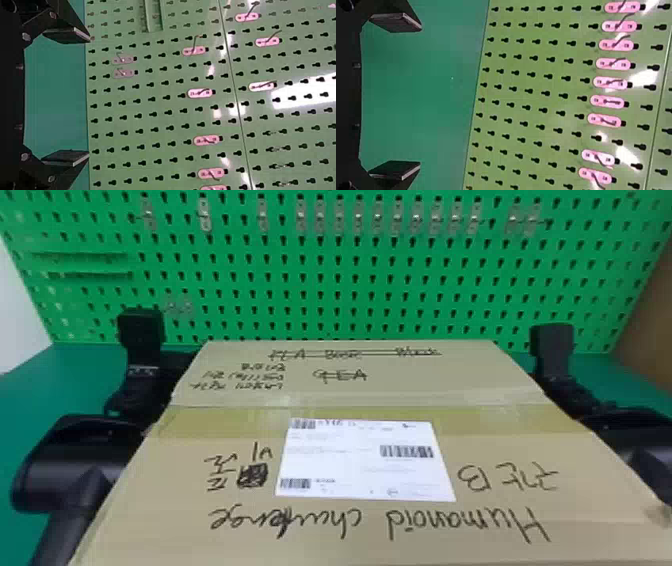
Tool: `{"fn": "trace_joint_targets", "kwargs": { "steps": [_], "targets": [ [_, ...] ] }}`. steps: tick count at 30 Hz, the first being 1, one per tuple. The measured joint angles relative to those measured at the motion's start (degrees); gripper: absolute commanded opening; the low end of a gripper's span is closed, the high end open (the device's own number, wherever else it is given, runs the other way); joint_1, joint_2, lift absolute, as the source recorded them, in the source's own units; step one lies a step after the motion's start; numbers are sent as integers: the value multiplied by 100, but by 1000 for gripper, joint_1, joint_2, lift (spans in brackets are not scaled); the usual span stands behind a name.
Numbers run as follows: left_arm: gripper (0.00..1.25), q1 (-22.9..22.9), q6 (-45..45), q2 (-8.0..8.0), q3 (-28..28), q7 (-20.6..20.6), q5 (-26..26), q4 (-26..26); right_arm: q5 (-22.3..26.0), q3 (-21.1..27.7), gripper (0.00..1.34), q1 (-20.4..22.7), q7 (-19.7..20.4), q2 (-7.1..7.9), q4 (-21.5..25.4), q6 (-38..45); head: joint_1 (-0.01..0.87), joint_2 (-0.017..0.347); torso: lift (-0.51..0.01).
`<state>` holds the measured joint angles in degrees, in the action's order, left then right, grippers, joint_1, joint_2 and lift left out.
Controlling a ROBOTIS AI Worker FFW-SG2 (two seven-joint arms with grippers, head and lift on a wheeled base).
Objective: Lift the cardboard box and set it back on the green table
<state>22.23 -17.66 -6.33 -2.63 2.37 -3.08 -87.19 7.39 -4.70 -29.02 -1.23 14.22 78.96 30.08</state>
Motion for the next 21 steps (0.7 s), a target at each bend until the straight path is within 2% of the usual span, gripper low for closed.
{"fn": "trace_joint_targets", "kwargs": {
  "steps": [10, 21],
  "targets": [
    [1005, -7, 0, 0, -1, 0, -26, 0, 68, -240, 1252, -45, 0, -89, -97, -55, 566, 54, -183],
    [1005, -9, 0, 0, 0, 0, -28, 0, 78, -265, 1250, -78, 0, -118, -110, -87, 566, 54, -183]
  ]
}}
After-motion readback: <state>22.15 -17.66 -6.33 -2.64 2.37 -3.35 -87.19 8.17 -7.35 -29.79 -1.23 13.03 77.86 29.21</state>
